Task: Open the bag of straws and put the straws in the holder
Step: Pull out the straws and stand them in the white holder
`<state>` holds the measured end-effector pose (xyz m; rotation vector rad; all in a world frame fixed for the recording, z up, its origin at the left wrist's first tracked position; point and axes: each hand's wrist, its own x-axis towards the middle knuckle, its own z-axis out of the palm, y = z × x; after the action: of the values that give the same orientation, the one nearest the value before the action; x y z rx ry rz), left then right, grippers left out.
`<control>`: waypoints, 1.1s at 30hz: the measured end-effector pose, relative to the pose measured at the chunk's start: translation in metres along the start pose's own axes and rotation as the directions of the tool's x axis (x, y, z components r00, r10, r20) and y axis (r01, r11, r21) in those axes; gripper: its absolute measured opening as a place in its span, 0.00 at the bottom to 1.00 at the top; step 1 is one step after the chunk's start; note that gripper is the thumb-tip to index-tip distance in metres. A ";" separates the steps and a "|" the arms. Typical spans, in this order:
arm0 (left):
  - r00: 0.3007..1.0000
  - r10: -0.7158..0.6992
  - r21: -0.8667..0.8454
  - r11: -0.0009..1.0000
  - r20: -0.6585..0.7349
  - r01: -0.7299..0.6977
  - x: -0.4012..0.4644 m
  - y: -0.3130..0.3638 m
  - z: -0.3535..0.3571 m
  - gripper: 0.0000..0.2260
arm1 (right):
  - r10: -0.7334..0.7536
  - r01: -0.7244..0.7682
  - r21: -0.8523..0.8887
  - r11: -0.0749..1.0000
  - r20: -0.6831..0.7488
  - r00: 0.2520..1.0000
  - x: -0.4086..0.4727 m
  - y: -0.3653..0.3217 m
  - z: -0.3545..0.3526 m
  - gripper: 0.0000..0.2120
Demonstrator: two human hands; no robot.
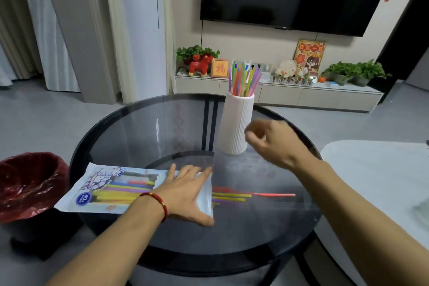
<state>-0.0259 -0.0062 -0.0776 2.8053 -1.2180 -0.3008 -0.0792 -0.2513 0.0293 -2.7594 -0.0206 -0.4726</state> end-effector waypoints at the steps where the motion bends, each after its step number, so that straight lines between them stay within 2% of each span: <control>1: 1.000 -0.004 -0.006 1.000 0.010 0.004 0.000 0.001 0.001 0.57 | 0.110 -0.093 -0.086 0.992 0.222 0.969 -0.016 0.011 0.013 0.18; 2: 1.000 -0.006 -0.007 1.000 0.014 0.006 0.001 0.001 0.001 0.57 | 0.221 -0.158 -0.187 0.970 0.389 0.895 -0.030 0.022 0.026 0.23; 3: 1.000 -0.005 -0.008 1.000 0.015 0.005 0.002 0.001 0.001 0.57 | 0.305 -0.195 -0.261 0.945 0.494 0.814 -0.044 0.031 0.040 0.30; 5: 1.000 -0.004 -0.022 1.000 0.012 0.004 0.004 0.001 -0.002 0.56 | 0.383 -0.264 -0.283 0.922 0.575 0.723 -0.067 0.042 0.064 0.42; 7: 1.000 0.001 -0.039 0.999 0.008 -0.001 0.006 0.003 -0.004 0.55 | 0.392 -0.276 -0.285 0.918 0.556 0.733 -0.082 0.043 0.088 0.48; 10: 1.000 0.015 -0.041 0.999 0.002 -0.014 0.009 0.008 -0.007 0.55 | 0.323 -0.237 -0.235 0.942 0.461 0.826 -0.092 0.034 0.113 0.50; 13: 1.000 0.028 -0.029 0.999 0.001 -0.028 0.013 0.013 -0.008 0.54 | 0.212 -0.178 -0.123 0.976 0.373 0.903 -0.091 0.029 0.122 0.46; 15: 0.999 0.037 -0.032 0.999 -0.004 -0.037 0.014 0.014 -0.009 0.54 | 0.092 -0.062 -0.106 0.992 0.304 0.948 -0.087 0.029 0.122 0.40; 18: 0.999 0.041 -0.056 0.998 -0.009 -0.042 0.015 0.014 -0.010 0.53 | -0.077 0.113 -0.125 0.986 0.263 0.962 -0.081 0.027 0.121 0.29; 22: 0.998 0.040 -0.044 0.998 -0.051 -0.042 0.012 0.012 -0.008 0.52 | -0.141 0.195 -0.178 0.965 0.277 0.950 -0.075 0.018 0.118 0.20; 27: 0.999 0.030 -0.050 0.998 -0.031 -0.032 0.006 0.007 -0.007 0.49 | -0.224 0.281 -0.124 0.952 0.346 0.911 -0.075 0.013 0.106 0.19; 30: 0.998 0.033 -0.055 0.998 -0.055 -0.036 0.007 0.005 -0.008 0.45 | -0.204 0.266 -0.135 0.955 0.356 0.912 -0.078 0.012 0.099 0.18; 33: 0.999 0.014 -0.058 0.998 -0.029 -0.016 0.005 0.002 -0.009 0.43 | -0.152 0.196 -0.072 0.978 0.398 0.905 -0.076 0.012 0.088 0.15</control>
<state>-0.0223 -0.0111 -0.0692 2.7408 -1.2040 -0.2897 -0.1214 -0.2303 -0.0776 -2.9284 -0.3516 0.0469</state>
